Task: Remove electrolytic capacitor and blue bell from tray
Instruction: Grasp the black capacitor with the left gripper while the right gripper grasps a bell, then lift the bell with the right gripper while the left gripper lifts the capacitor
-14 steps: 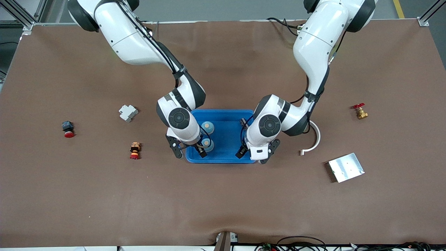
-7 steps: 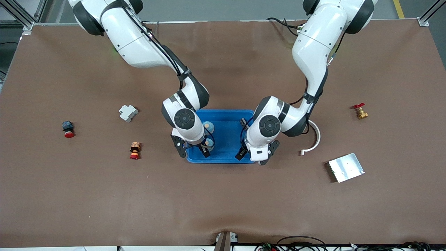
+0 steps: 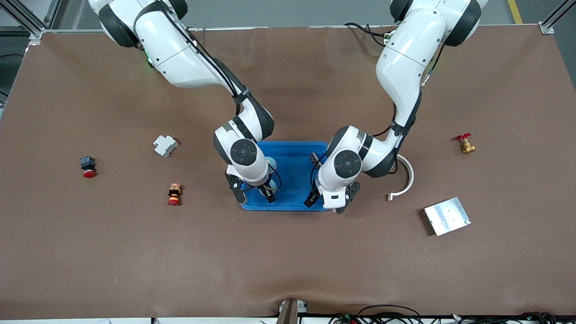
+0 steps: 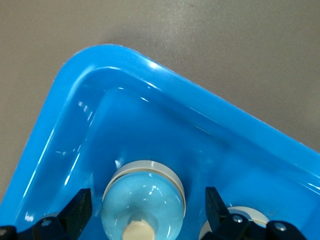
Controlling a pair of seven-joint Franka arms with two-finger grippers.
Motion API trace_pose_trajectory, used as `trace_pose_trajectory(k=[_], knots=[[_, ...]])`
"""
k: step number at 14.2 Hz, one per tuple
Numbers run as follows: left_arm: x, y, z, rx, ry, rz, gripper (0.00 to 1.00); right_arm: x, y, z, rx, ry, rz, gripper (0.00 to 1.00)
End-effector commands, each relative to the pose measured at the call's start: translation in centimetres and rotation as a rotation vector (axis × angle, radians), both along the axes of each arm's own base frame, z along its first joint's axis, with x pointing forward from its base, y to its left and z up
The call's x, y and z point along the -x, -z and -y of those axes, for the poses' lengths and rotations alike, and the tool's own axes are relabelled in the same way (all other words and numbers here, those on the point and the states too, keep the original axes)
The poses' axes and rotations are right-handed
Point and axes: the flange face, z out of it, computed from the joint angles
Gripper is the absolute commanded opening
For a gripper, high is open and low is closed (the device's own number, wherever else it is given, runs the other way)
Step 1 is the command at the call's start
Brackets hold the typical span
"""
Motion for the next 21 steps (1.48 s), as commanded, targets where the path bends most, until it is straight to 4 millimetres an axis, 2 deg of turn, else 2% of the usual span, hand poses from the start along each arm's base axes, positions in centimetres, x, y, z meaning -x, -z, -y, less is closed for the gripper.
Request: trace_pose_trajectory(k=[1, 3, 4, 5, 6, 8, 10, 12, 15, 18, 21], knots=[[-0.3, 0.3, 0.5, -0.006, 0.003, 0.025, 1.0, -0.4, 0.0, -0.9, 0.01, 0.001, 0.021, 0.65], [-0.1, 0.3, 0.8, -0.005, 0.007, 0.026, 1.0, -0.4, -0.2, -1.1, 0.007, 0.0, 0.024, 0.11], [-0.1, 0.3, 0.8, -0.005, 0.007, 0.026, 1.0, -0.6, -0.5, -1.0, 0.003, 0.006, 0.027, 0.0], [-0.1, 0.2, 0.8, -0.005, 0.006, 0.027, 0.92, -1.0, -1.3, -0.8, -0.002, 0.015, 0.027, 0.0], [-0.1, 0.2, 0.8, -0.005, 0.006, 0.027, 0.76, -1.7, -2.6, -0.7, -0.017, 0.022, 0.037, 0.0], [-0.1, 0.2, 0.8, -0.005, 0.006, 0.027, 0.47, -2.3, -3.8, -0.1, -0.009, 0.028, 0.024, 0.0], [-0.1, 0.2, 0.8, -0.005, 0.004, 0.027, 0.26, -3.6, -5.5, 1.2, 0.01, 0.04, -0.01, 0.0], [-0.2, 0.1, 0.8, -0.004, 0.004, 0.028, 0.1, -4.8, -8.6, 3.9, 0.03, -0.011, -0.056, 0.0], [-0.2, -0.5, 0.9, 0.0, 0.004, 0.035, 0.09, -5.5, -13.4, 9.4, 0.063, -0.207, -0.16, 0.0], [-0.7, -4.0, 1.1, 0.019, -0.006, 0.059, 0.09, -5.2, -16.7, 14.4, 0.064, -0.349, -0.204, 0.0], [-1.2, -7.1, 0.2, 0.018, -0.008, 0.058, 0.1, -4.7, -19.4, 21.1, 0.048, -0.476, -0.2, 0.0]])
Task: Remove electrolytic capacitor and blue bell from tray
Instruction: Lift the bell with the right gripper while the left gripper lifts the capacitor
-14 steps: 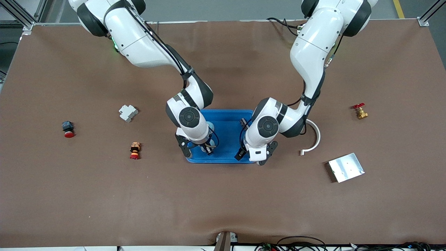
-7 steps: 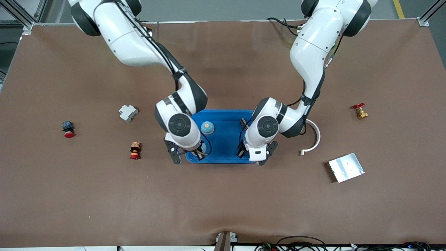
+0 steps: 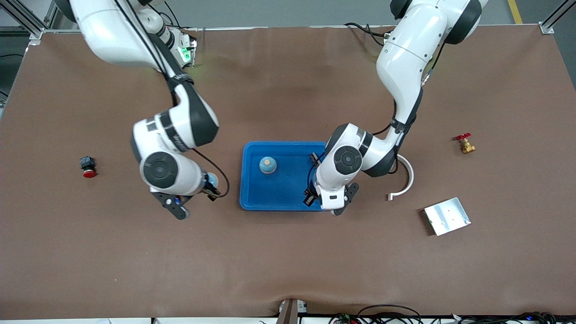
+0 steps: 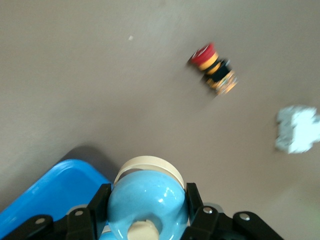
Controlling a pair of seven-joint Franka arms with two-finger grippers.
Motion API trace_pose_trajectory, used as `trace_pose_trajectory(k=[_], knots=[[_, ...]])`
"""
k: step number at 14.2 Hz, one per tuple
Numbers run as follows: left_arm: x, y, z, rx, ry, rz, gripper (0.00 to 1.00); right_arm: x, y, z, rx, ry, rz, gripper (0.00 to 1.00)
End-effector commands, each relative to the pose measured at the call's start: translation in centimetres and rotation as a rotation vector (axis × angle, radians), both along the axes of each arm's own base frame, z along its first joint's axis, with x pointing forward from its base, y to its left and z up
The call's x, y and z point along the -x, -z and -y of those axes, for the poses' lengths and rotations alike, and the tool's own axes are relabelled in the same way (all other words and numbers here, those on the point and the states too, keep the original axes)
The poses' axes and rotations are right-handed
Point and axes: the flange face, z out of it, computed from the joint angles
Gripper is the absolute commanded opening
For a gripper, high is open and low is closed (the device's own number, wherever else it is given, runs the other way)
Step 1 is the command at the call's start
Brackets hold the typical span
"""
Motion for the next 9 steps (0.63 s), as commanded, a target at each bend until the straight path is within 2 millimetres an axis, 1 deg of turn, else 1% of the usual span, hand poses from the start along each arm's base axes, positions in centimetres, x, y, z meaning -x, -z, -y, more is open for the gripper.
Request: trace_pose_trajectory(k=[1, 3, 5, 7, 9], knots=[[-0.2, -3.9, -1.3, -0.023, -0.007, -0.013, 0.1, 2.1, -2.2, 5.4, -0.022, -0.112, -0.012, 0.0], [-0.5, -6.3, -3.0, -0.045, 0.017, -0.047, 0.1, 2.4, -3.5, 9.9, -0.036, -0.182, -0.012, 0.0], [-0.4, -7.8, -5.0, -0.068, 0.138, -0.09, 0.11, 2.9, -4.1, 14.0, -0.05, -0.248, 0.001, 0.0], [-0.2, -8.6, -6.6, -0.082, 0.199, -0.125, 0.11, 4.1, -3.6, 17.2, -0.055, -0.316, 0.034, 0.0], [0.1, -9.4, -8.3, -0.084, 0.252, -0.128, 0.1, 5.7, -2.6, 19.6, -0.047, -0.383, 0.066, 0.0]])
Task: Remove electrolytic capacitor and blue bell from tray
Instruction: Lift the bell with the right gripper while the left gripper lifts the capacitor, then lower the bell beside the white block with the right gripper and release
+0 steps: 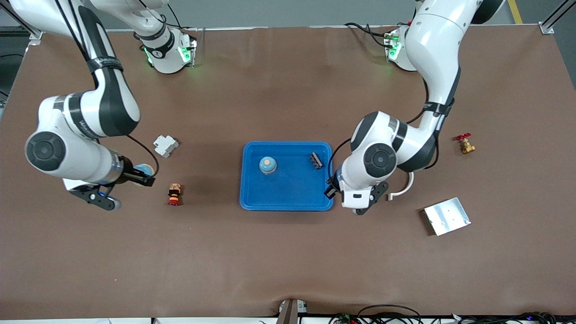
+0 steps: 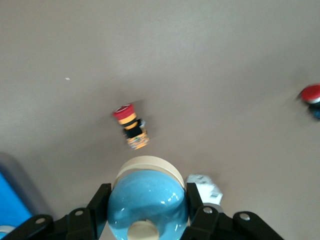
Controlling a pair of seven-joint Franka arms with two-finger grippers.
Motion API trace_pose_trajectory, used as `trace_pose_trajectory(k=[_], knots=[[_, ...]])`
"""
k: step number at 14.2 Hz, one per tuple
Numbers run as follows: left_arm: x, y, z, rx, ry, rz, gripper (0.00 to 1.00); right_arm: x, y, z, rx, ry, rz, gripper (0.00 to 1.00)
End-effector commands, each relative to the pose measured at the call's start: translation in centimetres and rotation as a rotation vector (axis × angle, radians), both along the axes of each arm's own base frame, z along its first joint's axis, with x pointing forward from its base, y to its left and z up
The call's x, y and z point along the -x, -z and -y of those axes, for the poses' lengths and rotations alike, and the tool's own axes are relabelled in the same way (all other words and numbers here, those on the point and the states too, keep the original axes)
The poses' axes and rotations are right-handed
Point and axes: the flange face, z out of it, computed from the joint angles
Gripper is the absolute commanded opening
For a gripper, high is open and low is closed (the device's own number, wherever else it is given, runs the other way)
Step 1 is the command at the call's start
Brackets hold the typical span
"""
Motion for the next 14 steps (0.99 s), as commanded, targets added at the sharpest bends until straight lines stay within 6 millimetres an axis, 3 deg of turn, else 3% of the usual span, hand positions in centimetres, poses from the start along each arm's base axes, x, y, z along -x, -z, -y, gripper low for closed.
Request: trace_pose_trajectory(k=[1, 4, 10, 14], knots=[[1.1, -1.4, -3.1, -0.007, 0.109, -0.006, 0.1, 3.8, 1.0, 3.0, 0.008, -0.082, 0.045, 0.0], [1.8, -1.3, -7.2, 0.004, 0.245, -0.017, 0.1, 5.6, 3.0, 5.7, -0.002, -0.125, 0.088, 0.0], [1.8, 1.4, -15.1, -0.052, 0.427, -0.035, 0.1, 9.8, 8.3, 10.2, -0.007, -0.178, 0.186, 0.0], [1.7, 3.7, -19.7, -0.066, 0.553, -0.034, 0.11, 10.7, 10.7, 13.6, -0.01, -0.174, 0.197, 0.0]])
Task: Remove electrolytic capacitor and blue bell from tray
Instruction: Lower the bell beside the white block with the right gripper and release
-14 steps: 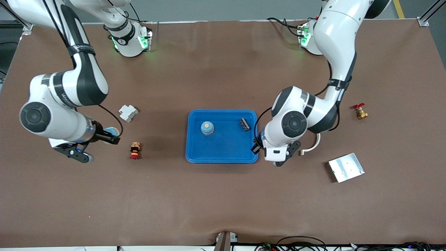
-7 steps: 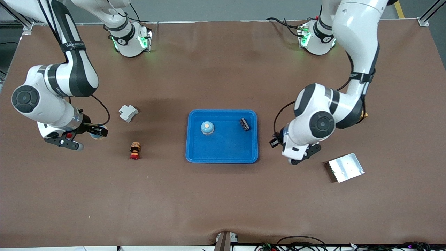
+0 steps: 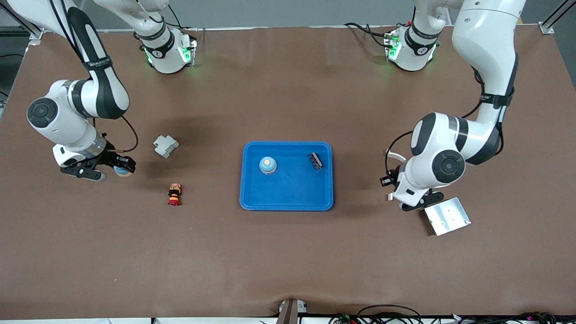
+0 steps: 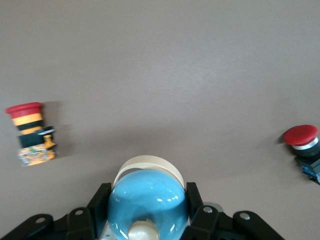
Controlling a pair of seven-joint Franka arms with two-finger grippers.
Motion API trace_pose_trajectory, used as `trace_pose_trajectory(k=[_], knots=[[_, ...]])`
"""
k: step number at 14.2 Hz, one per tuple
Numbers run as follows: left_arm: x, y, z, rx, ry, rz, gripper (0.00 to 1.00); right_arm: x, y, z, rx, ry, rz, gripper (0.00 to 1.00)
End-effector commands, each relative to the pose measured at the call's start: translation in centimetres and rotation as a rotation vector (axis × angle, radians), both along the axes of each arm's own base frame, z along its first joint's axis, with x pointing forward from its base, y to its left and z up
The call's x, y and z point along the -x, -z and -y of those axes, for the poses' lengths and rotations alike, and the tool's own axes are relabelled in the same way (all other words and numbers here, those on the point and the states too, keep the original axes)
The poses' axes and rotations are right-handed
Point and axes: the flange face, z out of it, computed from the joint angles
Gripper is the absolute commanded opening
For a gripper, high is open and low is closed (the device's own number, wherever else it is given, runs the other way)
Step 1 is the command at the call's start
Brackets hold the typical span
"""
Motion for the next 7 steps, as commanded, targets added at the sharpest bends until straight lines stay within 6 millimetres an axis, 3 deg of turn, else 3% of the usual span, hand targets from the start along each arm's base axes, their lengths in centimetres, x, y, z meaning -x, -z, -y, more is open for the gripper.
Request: trace_pose_trajectory(k=[1, 7], knots=[[0.8, 0.4, -2.6, -0.012, 0.107, 0.012, 0.11, 0.8, 0.7, 2.1, 0.001, -0.007, -0.004, 0.0], [0.7, 1.9, -8.0, -0.036, 0.242, -0.003, 0.11, 0.5, 6.2, 3.7, -0.039, 0.046, -0.065, 0.0]])
